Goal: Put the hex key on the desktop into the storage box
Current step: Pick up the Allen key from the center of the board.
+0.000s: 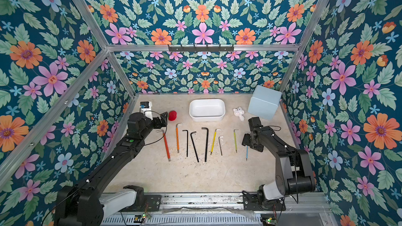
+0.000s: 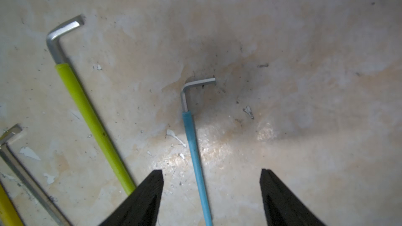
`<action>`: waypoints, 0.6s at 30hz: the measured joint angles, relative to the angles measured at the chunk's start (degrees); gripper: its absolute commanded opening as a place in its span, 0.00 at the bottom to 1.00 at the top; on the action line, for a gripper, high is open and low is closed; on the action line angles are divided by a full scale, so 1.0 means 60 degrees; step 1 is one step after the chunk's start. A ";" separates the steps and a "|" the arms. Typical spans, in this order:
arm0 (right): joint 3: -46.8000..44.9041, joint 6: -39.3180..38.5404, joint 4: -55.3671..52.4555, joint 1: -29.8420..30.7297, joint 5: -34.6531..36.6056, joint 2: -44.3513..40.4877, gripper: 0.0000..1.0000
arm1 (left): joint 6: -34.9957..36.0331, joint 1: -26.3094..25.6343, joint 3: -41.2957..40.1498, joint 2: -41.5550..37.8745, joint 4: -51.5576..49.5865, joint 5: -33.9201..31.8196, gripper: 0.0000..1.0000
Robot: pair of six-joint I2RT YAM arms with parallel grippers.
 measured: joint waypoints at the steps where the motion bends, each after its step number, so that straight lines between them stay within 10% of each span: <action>1: 0.0022 0.0000 0.0000 0.0004 0.0004 0.0044 0.67 | -0.0004 0.0000 -0.0004 0.0000 0.0004 0.0040 1.00; 18: 0.0087 -0.0251 0.0004 0.0335 -0.0033 0.0769 0.39 | -0.0036 0.0000 0.0033 0.0000 0.0058 -0.0175 0.99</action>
